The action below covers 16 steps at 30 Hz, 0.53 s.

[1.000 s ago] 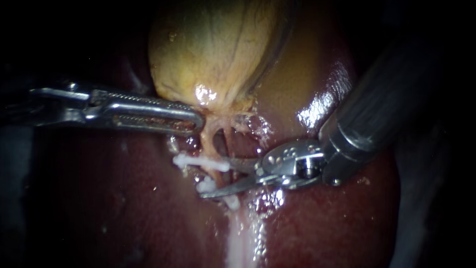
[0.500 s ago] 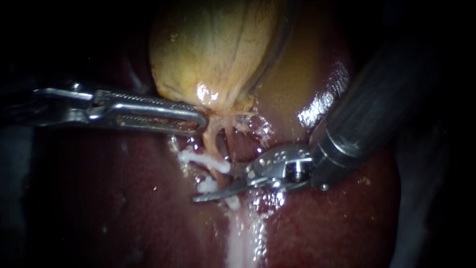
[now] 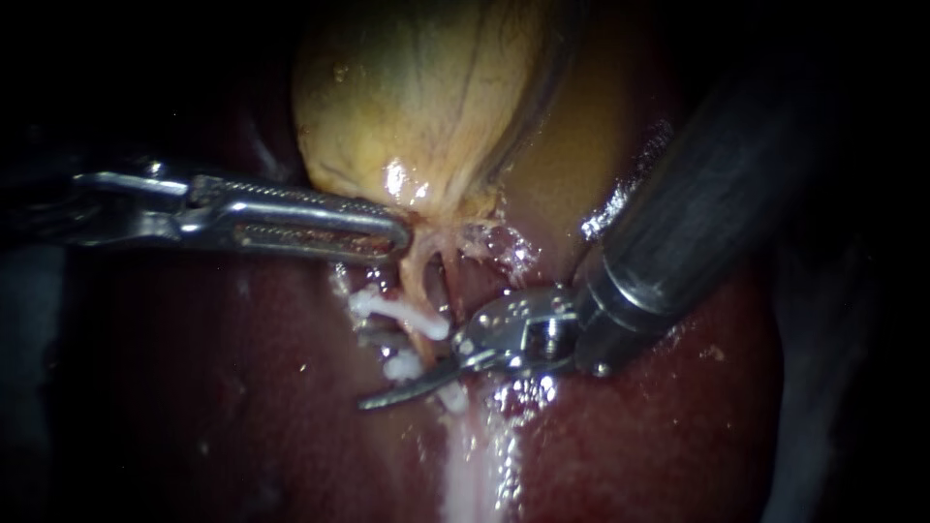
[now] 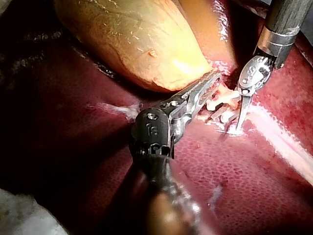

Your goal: Go to the cutting position left tube

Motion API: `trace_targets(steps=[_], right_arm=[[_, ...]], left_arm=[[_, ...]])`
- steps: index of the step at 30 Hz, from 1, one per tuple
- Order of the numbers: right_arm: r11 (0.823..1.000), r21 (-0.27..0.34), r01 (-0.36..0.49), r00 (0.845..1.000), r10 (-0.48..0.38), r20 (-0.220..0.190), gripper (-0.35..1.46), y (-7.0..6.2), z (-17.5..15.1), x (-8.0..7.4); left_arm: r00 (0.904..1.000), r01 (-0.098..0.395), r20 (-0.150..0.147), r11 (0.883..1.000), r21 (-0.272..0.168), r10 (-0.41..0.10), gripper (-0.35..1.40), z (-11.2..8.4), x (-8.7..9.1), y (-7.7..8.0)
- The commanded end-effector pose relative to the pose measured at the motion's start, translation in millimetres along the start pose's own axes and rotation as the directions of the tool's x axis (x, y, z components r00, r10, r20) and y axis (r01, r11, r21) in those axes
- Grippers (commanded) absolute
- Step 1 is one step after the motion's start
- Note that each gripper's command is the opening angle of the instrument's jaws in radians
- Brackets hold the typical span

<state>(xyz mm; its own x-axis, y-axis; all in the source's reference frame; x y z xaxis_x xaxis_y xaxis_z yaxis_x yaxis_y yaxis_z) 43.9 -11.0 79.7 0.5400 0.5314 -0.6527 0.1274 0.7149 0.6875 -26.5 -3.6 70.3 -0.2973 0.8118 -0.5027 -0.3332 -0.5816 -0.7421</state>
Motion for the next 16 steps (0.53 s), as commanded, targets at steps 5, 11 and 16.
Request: trace_targets(steps=[5, 11, 16], right_arm=[[1.000, -0.002, 0.000, 1.000, 0.000, -0.004, 1.10, 0.3, 0.0, 0.0], [1.000, -0.002, 0.001, 1.000, -0.001, -0.004, 1.12, 0.3, 0.0, 0.0], [1.000, -0.001, 0.001, 1.000, -0.001, -0.004, 1.12, 0.3, 0.0, -0.1]], left_arm=[[1.0000, 0.000, 0.000, 1.000, 0.000, 0.000, -0.35, 0.0, 0.0, 0.0], [1.0000, 0.000, 0.000, 1.000, 0.001, 0.000, -0.35, 0.0, 0.0, 0.0], [1.0000, 0.000, 0.000, 1.000, 0.001, 0.000, -0.35, 0.1, 0.0, 0.0]])
